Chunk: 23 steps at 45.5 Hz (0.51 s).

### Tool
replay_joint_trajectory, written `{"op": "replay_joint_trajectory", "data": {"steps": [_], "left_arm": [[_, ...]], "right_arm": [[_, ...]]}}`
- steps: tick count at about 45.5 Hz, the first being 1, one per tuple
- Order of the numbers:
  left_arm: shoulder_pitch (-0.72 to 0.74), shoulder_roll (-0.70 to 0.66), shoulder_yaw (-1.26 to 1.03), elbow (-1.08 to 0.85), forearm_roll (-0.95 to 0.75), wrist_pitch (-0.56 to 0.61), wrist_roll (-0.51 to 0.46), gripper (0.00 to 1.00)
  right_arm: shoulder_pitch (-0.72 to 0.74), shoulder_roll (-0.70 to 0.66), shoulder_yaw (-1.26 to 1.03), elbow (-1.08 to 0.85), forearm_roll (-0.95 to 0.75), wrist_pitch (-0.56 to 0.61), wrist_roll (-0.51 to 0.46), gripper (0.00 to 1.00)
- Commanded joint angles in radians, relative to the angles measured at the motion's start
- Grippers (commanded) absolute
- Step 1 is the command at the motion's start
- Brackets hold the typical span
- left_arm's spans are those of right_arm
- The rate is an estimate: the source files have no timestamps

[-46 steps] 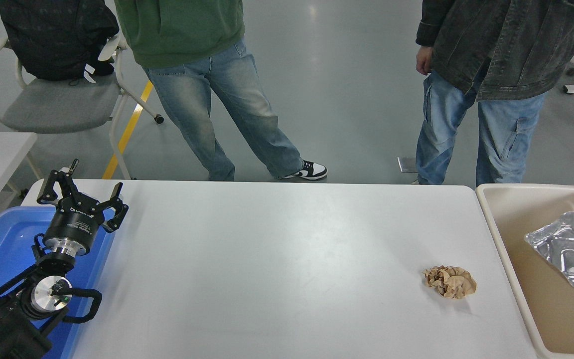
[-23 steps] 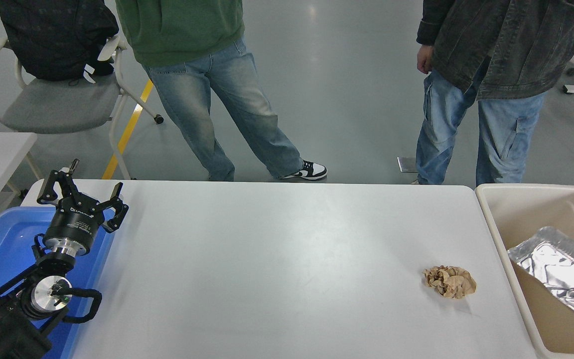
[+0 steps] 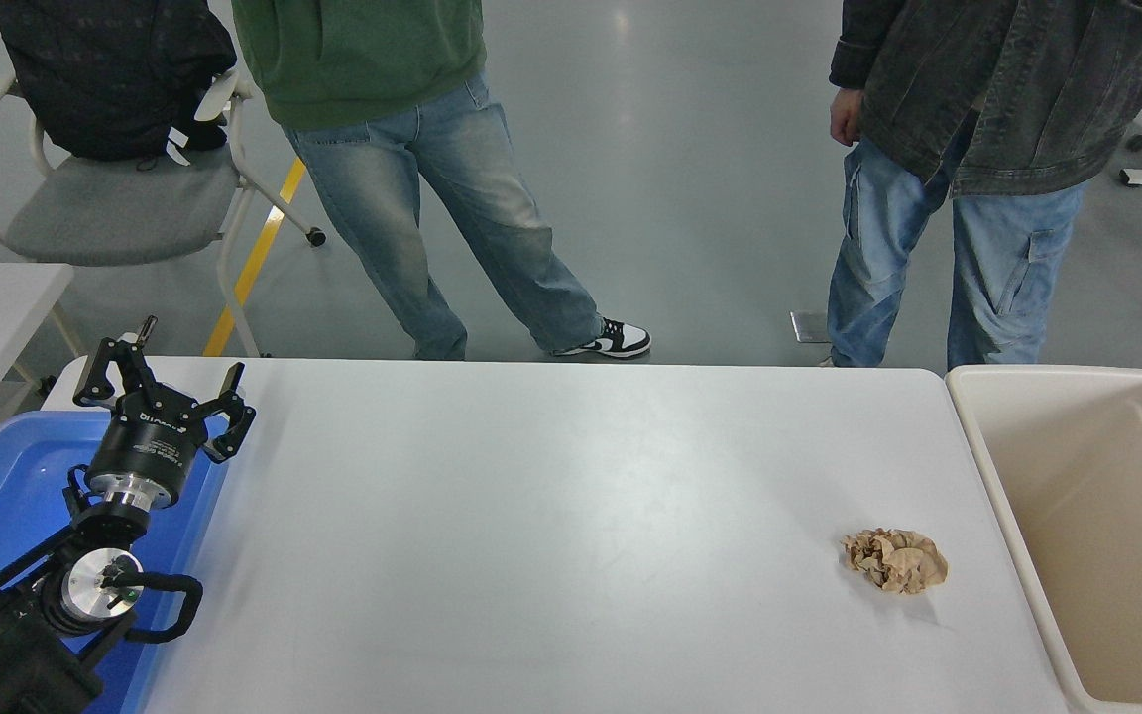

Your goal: Clean the table surface

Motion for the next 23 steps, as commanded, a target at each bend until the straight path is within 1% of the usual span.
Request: {"op": "replay_joint_trajectory", "data": {"steps": [1,7,11,13,19,23], "left_arm": [[0.000,0.000,0.000,0.000,0.000,0.000,0.000,0.99],[0.000,0.000,0.000,0.000,0.000,0.000,0.000,0.99],[0.000,0.000,0.000,0.000,0.000,0.000,0.000,0.99],[0.000,0.000,0.000,0.000,0.000,0.000,0.000,0.99],[0.000,0.000,0.000,0.000,0.000,0.000,0.000,0.99],[0.000,0.000,0.000,0.000,0.000,0.000,0.000,0.99]], "right_arm": [[0.028,-0.022,0.016,0.001,0.048,0.067,0.000,0.99],[0.065,-0.020,0.036,0.001,0.103,0.087,-0.002,0.99],[0.067,-0.035,0.101,0.051,0.121,0.095,-0.002,0.99],[0.068,-0.064,0.192,0.121,0.123,0.096,0.003,0.99],[0.044,-0.173,0.571,0.424,0.117,0.098,0.006,0.99],[0.024,-0.172,0.671,0.485,0.106,0.099,0.006,0.99]]}}
